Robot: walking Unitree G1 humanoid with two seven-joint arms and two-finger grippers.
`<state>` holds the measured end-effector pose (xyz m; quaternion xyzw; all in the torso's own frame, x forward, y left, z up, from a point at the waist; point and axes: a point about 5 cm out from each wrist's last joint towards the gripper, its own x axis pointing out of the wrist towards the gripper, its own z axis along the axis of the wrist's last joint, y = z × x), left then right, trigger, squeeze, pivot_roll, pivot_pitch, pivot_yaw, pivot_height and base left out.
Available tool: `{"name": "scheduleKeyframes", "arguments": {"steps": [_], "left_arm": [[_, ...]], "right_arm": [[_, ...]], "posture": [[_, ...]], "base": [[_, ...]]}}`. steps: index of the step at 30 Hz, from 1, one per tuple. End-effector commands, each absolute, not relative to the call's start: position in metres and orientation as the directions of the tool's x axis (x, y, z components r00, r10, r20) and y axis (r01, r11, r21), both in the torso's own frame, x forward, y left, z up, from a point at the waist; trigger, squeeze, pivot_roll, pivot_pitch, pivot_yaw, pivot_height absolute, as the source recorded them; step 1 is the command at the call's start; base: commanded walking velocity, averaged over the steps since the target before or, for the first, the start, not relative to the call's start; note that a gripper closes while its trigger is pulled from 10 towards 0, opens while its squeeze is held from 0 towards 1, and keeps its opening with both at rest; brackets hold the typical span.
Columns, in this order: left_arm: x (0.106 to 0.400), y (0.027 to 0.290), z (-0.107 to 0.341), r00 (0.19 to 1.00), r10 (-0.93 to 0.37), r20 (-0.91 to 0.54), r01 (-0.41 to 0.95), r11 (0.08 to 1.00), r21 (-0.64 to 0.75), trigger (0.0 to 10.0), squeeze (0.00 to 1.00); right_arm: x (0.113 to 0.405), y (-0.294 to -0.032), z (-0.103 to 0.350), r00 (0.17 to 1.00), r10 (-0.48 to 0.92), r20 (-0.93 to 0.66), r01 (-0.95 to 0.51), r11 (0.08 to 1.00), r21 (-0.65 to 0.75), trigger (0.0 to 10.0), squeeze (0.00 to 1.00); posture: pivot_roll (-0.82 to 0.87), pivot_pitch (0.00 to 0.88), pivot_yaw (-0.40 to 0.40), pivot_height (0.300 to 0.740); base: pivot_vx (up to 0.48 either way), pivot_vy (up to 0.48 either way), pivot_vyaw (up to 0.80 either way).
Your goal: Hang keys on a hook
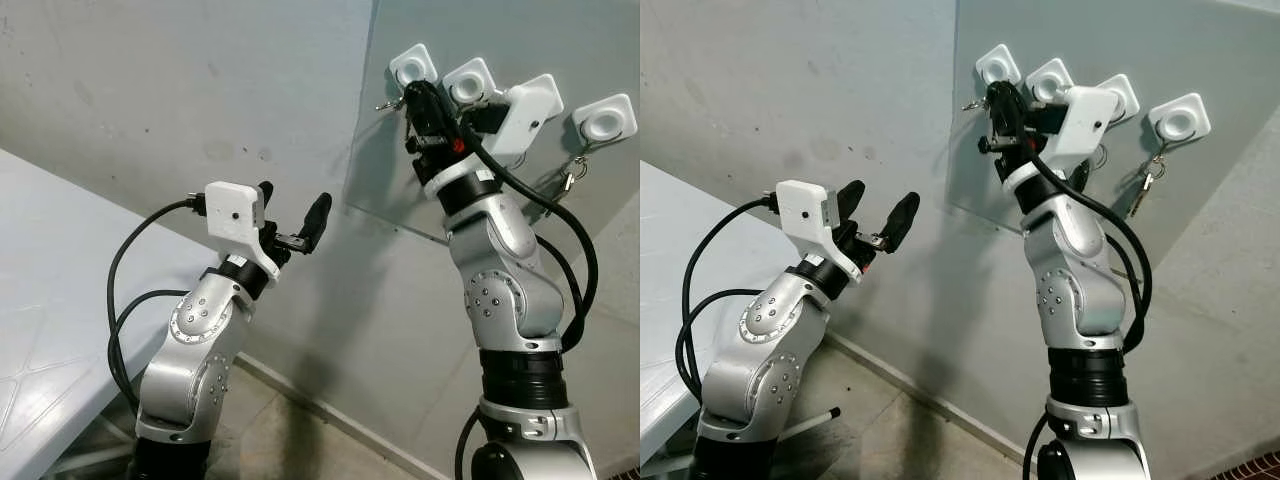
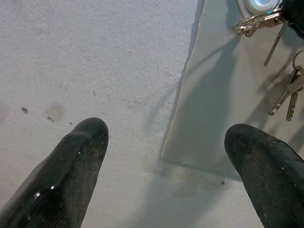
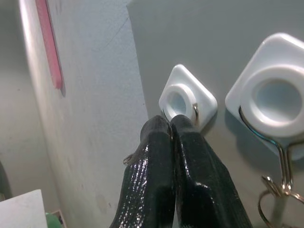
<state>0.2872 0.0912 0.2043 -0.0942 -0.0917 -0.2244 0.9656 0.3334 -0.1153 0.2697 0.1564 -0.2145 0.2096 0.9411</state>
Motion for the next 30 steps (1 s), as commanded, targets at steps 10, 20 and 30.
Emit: {"name": "scheduleKeyframes", "arguments": {"steps": [10,20,30], "left_arm": [[0.287,0.089,0.208,0.878,-0.422,0.226,0.458,0.878,-0.138,10.0,0.00],[0.286,0.089,0.208,0.879,-0.421,0.224,0.457,0.878,-0.141,10.0,0.00],[0.286,0.090,0.208,0.880,-0.420,0.222,0.455,0.879,-0.144,10.0,0.00]], "right_arm": [[0.328,-0.116,0.271,0.796,0.364,0.483,-0.493,0.853,0.170,10.0,0.00],[0.326,-0.114,0.261,0.803,0.399,0.443,-0.512,0.842,0.171,10.0,1.00],[0.325,-0.114,0.261,0.803,0.401,0.442,-0.512,0.843,0.166,10.0,1.00]], "posture": [[-0.06,0.005,-0.044,0.740],[-0.06,0.001,-0.045,0.740],[-0.06,0.007,-0.046,0.740]], "base": [[0.000,0.000,0.00],[0.000,0.000,0.00],[0.000,0.000,0.00]]}}
